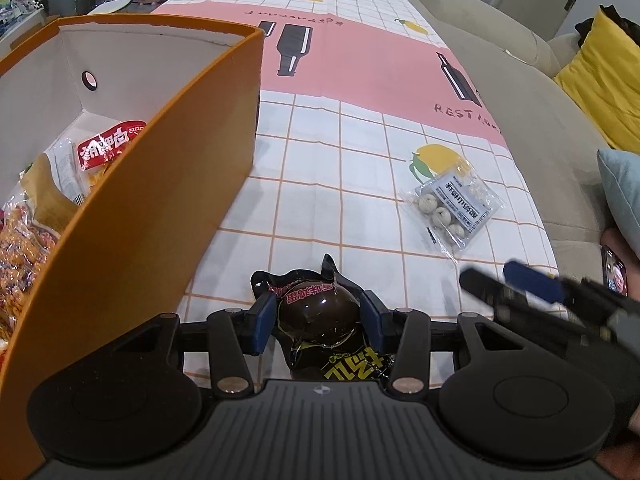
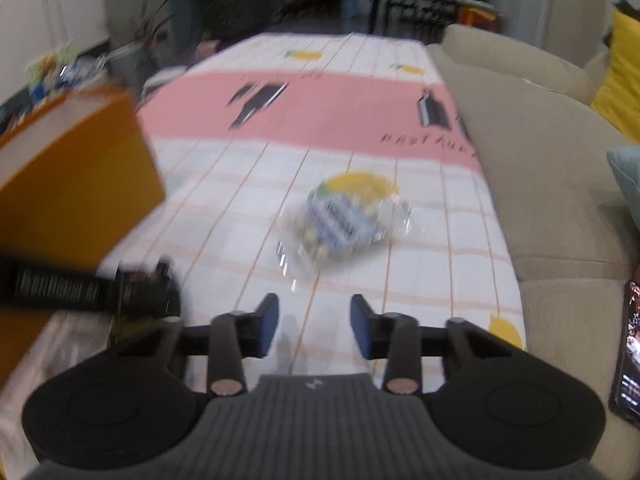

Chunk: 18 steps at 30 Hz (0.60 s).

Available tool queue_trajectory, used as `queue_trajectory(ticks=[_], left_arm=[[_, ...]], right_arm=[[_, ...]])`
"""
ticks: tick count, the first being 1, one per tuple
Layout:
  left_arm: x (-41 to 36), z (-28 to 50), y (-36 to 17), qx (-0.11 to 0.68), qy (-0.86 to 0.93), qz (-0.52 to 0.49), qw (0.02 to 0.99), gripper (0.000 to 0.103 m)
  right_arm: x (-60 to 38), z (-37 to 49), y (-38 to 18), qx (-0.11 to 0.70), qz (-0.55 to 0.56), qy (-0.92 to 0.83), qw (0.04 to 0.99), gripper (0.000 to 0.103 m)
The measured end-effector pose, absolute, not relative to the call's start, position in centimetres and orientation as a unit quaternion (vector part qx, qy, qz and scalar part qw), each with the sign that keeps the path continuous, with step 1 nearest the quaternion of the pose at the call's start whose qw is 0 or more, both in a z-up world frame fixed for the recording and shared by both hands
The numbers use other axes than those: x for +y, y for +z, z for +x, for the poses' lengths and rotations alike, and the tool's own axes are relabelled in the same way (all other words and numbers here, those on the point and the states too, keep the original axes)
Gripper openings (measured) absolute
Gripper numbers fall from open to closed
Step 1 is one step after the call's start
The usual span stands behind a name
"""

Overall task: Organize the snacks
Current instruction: 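Grasp the clear bead-candy bag with the right gripper while the left holds the dark bag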

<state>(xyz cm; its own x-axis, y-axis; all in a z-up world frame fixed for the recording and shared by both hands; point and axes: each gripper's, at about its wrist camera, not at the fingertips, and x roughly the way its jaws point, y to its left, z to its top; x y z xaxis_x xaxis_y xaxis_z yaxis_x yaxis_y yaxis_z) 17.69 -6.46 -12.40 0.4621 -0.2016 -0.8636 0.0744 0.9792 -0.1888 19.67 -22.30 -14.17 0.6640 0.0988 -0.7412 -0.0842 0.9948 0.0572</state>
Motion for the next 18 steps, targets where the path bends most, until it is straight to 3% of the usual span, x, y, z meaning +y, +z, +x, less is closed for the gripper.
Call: queue_trajectory(ticks=[4,10,18], left_arm=[[-6.5,18.2,-12.4,0.514,-0.079,-0.063,0.852,0.052],[-6.5,18.6,-12.5,0.515,-0.079,-0.067,0.851,0.052],[-6.6,18.8,-12.6,0.512,-0.079,-0.064,0.853,0.052]], right_arm=[[-23.0,21.6,-14.0,0.395,0.080,0.013,0.915,0.070],[-22.4,25.0,-14.6,0.405,0.123,-0.036,0.905,0.082],[-22.5,28.3,-16.2,0.436,0.155,-0.090,0.882,0.086]])
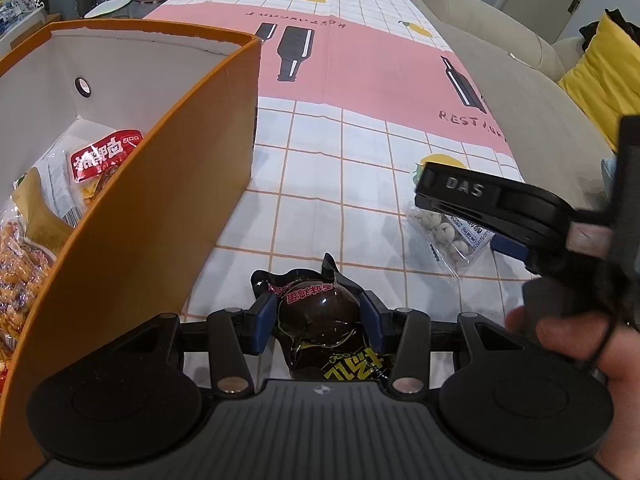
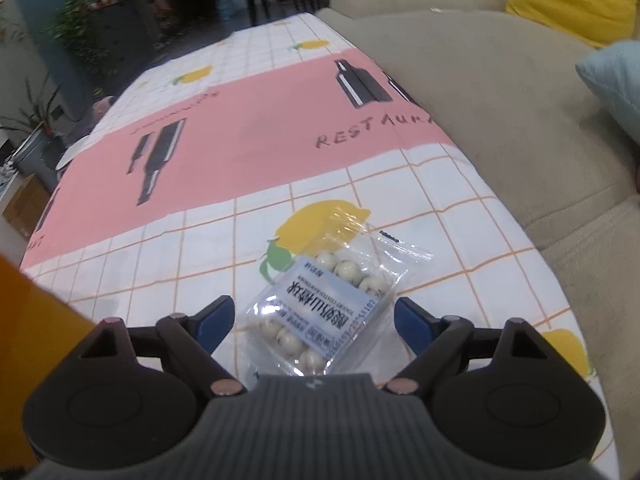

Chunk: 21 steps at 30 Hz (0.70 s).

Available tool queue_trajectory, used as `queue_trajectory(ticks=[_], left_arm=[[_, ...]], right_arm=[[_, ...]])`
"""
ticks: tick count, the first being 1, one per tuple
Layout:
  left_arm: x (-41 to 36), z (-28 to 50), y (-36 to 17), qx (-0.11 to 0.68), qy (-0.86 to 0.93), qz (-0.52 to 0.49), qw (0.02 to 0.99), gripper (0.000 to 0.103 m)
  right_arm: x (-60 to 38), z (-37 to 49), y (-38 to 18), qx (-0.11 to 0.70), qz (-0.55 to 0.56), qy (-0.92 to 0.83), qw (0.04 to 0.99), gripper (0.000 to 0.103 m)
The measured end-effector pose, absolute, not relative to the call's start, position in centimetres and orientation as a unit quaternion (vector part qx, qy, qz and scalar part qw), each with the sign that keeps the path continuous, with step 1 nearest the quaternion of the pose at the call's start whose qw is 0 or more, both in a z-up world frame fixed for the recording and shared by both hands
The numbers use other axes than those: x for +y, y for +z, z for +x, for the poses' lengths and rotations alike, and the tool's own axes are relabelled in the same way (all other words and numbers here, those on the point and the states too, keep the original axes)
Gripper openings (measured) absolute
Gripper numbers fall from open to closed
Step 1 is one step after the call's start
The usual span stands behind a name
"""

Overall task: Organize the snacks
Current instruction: 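Grasp the clear bead-candy bag with the right gripper while the left holds the dark bag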

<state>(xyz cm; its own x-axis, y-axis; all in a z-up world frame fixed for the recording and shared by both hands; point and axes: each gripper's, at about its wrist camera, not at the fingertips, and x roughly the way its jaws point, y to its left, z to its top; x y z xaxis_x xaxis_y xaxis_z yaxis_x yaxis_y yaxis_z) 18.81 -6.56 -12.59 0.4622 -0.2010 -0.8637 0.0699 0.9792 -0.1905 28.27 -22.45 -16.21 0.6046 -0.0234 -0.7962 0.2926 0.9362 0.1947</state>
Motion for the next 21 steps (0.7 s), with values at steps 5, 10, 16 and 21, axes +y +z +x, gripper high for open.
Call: queue_trajectory(ticks=[5,10,16,21], left_arm=[[-6.6,18.9,-12.6,0.512,-0.079,-0.064,0.853,0.052],[-6.8,18.8,-12.6,0.510,-0.079,-0.060,0.854,0.052],[-6.9,18.9,-12.7,0.518,-0.073,-0.058,0.851,0.058],[-6.6,18.9,-13.4,0.534,-0.071,-0.061,0.840,0.067]], right_arm=[[-21.7,28.7,-16.5,0.440,0.118,-0.085,0.886,0.086],[-21.5,27.6,-16.6,0.436,0.079,-0.072,0.894,0.072],[-22.1,26.8,-16.3,0.445,0.076,-0.050,0.891,0.067],[-22.2,24.8,-16.1,0.456,0.061,-0.021,0.888,0.066]])
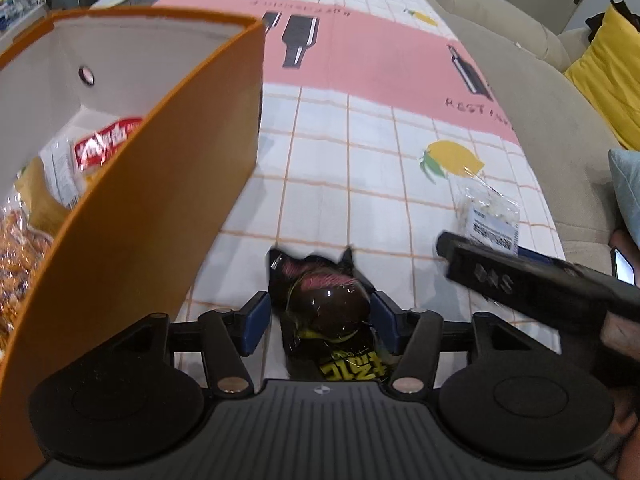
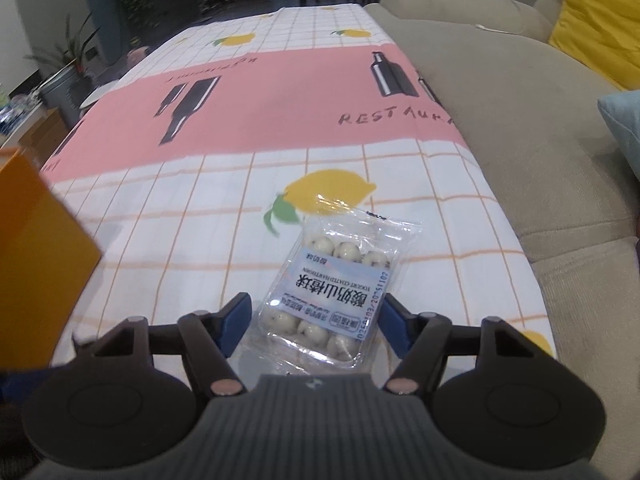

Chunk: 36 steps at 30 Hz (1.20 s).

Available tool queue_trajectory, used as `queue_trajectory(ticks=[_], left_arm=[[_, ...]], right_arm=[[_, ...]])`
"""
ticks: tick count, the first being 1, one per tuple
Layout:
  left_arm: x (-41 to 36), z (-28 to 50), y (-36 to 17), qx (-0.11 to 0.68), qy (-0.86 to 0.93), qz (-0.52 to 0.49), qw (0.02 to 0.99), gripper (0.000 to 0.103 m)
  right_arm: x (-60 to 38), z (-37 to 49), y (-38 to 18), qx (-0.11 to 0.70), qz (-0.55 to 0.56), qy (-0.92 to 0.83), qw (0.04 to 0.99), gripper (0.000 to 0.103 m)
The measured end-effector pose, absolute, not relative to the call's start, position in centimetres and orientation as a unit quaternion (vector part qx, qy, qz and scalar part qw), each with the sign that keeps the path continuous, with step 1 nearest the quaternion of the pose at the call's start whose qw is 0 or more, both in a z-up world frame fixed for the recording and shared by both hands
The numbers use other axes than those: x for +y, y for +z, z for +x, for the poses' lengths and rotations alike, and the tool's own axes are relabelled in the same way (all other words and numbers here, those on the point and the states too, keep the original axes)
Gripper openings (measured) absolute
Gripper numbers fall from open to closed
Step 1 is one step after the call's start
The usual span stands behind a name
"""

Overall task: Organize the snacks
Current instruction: 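Grasp the clear bead-candy bag with the right gripper while the left holds the dark bag, then carry the dark bag and candy bag over the white box with both grippers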

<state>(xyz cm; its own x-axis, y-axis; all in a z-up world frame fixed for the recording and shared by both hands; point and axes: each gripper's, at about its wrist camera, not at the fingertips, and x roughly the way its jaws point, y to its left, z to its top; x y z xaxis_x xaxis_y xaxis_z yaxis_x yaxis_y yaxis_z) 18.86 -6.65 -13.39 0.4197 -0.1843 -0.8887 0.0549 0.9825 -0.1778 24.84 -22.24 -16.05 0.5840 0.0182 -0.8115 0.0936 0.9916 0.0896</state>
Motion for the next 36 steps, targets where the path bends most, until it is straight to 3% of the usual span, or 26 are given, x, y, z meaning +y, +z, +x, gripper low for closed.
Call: queue_trajectory(ticks=[4,11,20,36], left_arm=[[-6.6,18.5,-13.9,0.527,-0.078,-0.060,0.844,0.067],[-6.5,17.8,-13.8,0.512,-0.099,-0.060,0.851,0.056],[-6.3,15.7,-12.3,0.502,-0.120,-0.065,0.854,0.054],[-3.4,13.1,-3.6,0.443,-0.131,-0.109,0.880,0.054]], right_arm=[[-22.5,22.9,-15.8,0.470,0.044,0.009,0.881,0.066],[-22.5,19.4,-15.4,0.496,0.027,0.038,0.867,0.065],[-22.2,16.6,-14.6,0.507,0.077,0.061,0.856,0.061],[-20.2,12.8,-7.3,0.420,0.102,0.093,0.897,0.061]])
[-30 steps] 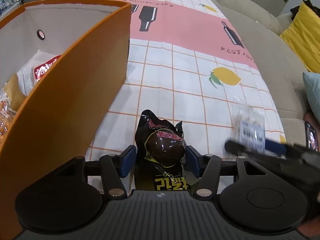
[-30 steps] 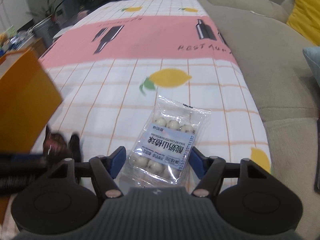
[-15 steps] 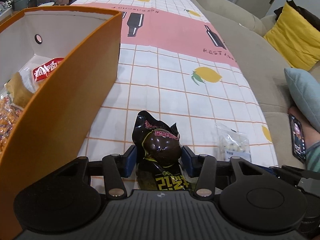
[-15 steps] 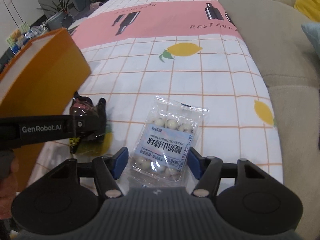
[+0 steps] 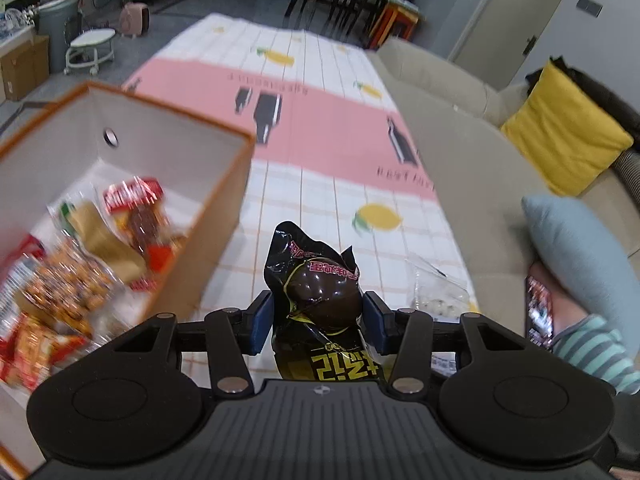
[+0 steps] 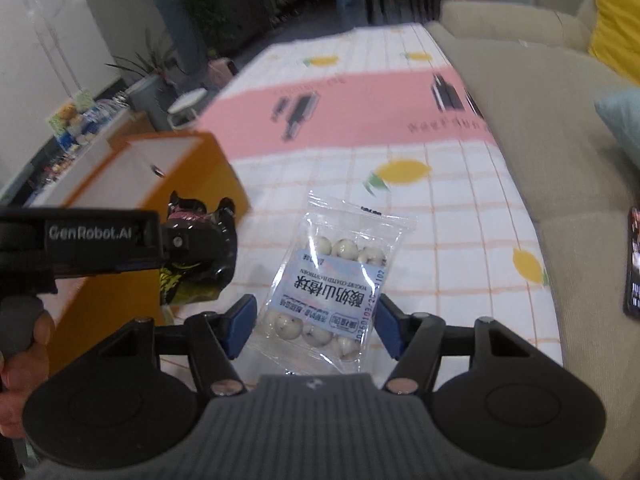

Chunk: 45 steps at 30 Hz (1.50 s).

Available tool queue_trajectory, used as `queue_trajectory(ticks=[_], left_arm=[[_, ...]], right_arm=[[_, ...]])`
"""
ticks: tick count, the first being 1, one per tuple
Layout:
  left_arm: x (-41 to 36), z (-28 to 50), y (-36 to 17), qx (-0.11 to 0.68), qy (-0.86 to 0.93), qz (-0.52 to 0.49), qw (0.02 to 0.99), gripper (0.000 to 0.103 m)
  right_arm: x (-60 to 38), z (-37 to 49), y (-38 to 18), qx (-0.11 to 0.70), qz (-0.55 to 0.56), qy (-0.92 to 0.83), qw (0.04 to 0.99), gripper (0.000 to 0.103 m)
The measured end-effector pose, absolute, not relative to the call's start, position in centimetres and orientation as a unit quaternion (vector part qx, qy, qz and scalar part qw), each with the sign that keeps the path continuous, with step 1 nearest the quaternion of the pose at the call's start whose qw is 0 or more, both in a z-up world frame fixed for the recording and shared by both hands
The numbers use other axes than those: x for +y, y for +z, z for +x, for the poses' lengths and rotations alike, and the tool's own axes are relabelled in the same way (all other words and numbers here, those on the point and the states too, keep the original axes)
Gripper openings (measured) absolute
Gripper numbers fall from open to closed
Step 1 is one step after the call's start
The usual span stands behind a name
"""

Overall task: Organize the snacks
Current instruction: 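Carry the dark bag and candy bag over the white box with both grippers, then open both grippers to drop the bags into the white box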

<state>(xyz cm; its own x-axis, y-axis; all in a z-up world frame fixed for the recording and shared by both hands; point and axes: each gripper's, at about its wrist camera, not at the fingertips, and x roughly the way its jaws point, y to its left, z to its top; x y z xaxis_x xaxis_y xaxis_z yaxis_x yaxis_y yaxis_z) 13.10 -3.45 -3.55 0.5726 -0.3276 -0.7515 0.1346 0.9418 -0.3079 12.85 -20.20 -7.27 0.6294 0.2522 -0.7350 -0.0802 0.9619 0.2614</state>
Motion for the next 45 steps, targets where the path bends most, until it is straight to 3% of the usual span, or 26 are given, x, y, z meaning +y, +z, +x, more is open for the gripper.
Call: queue_trajectory(ticks=[10,20,42,44,45], left_arm=[[2.3,13.8,1.8,0.408,-0.098,-0.100,0.902,0.054],[7.4,16.7,2.4,0.424,-0.053,-0.065,0.902,0.054],[11.4,22.2,-5.6,0.540,-0.013,-0.012,0.841,0.054],[11.2,22.4,-6.0,0.544,-0.014,-0.007,0.839,0.054],[11.2,22.5,-6.2,0.546,-0.015,-0.004,0.838,0.054]], right_arm=[[-15.0,13.8,-0.9,0.344,0.060,0.180,0.920,0.061],[-8.6,18.7,1.0,0.321,-0.018,0.242,0.915,0.061],[2.3,27.5,-7.5,0.379,-0.277,0.281,0.837,0.062],[2.5,27.7,-8.2,0.385,-0.286,0.280,0.831,0.059],[2.6,27.8,-8.6,0.389,-0.291,0.279,0.829,0.050]])
